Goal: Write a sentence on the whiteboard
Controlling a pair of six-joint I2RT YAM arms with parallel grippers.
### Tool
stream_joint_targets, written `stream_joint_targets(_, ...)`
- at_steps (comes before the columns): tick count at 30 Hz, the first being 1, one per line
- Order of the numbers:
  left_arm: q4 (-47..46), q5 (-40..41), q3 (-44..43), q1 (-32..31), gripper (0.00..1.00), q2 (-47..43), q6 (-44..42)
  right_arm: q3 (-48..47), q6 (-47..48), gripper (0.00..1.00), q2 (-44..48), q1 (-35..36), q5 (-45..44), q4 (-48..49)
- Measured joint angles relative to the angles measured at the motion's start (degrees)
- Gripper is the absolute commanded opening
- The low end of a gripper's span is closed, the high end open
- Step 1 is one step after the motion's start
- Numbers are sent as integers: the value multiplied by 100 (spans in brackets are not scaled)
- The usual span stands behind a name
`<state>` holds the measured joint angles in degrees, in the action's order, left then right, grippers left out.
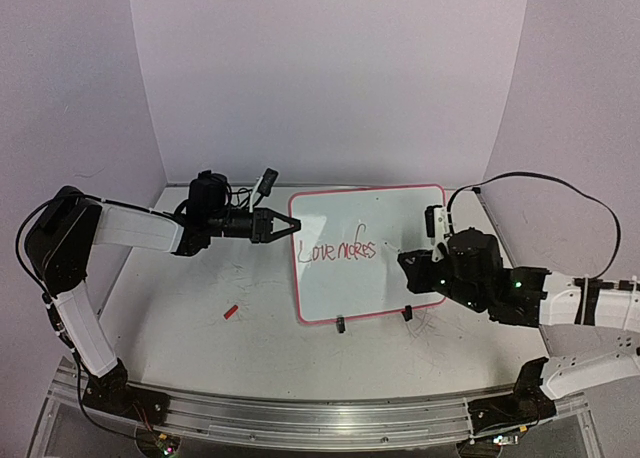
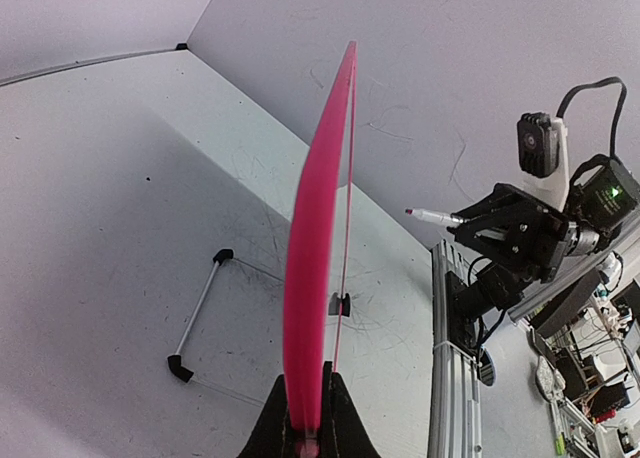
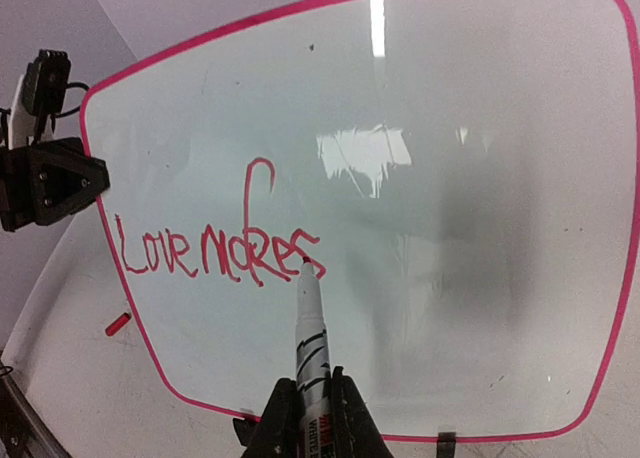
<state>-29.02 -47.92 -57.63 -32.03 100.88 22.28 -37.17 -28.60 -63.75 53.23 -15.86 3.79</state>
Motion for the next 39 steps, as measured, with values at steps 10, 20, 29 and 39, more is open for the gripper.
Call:
stream_joint_targets(10, 8, -29, 0, 0, 0, 0, -7, 42, 366, 0, 245, -96, -27, -131)
stream_joint_targets(20, 176, 48, 0, -4, 0, -63, -92, 1, 666, 0, 21, -96, 103, -217)
stream_joint_targets(29, 208, 66, 0, -7, 0, -74, -114, -11, 710, 0, -98, -96, 139, -240)
stream_joint_targets(39, 219, 67, -2, -7, 0, -74, -133, -26, 724, 0, -179, -271, 232, -276)
